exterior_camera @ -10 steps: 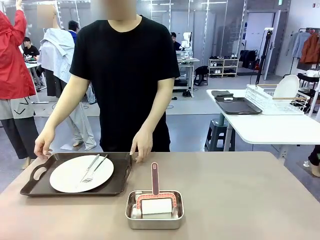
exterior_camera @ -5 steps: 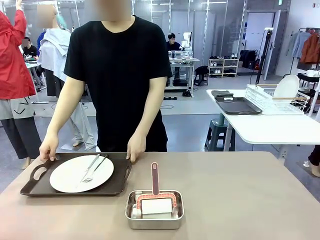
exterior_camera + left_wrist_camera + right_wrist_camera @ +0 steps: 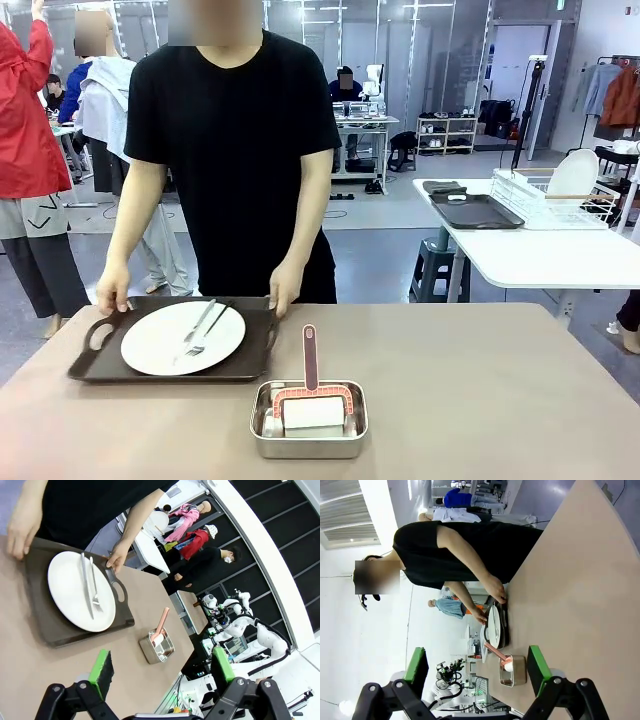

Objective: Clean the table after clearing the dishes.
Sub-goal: When the right (or left) Handle tray is removed, use the right hand (or left hand) to clean the right (or left) side of the table with the Lint Roller.

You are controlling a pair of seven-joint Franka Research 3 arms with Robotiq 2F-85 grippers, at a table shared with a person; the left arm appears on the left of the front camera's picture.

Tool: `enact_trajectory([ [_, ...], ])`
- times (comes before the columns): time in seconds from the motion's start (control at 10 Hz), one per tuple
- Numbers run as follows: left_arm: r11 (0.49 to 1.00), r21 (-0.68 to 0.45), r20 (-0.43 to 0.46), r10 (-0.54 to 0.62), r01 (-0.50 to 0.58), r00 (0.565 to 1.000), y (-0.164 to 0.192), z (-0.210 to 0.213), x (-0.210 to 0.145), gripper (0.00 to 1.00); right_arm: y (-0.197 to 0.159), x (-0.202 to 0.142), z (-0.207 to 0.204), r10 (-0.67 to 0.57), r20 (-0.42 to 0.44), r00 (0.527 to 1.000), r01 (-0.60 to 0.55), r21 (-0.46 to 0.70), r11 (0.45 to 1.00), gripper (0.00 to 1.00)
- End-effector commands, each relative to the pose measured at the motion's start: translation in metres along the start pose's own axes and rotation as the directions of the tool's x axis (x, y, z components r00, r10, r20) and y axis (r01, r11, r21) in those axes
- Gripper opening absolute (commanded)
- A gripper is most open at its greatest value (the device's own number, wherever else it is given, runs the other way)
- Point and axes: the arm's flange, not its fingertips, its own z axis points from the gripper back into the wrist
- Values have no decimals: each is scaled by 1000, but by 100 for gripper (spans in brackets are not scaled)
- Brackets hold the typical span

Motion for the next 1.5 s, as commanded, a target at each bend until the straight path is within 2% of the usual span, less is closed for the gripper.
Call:
enact_trajectory([
  [0.0,1000,-1,5,-3,3,1000,-2,3,0,100,0,-1,4,0,-17,1000,0,1,1000,100],
  [1.0,1000,0,0,0,0,1000,0,0,0,100,0,-1,4,0,-17,1000,0,1,1000,100],
  [1.1,991,31,-126,-129,134,984,-17,-24,16,100,0,-1,4,0,-17,1000,0,1,1000,100],
  [1.2,974,39,-260,-205,222,944,-39,-65,42,100,0,-1,4,0,-17,1000,0,1,1000,100],
  [1.4,942,3,-468,-295,336,833,-70,-155,71,100,0,-1,4,0,-17,1000,0,1,1000,100],
])
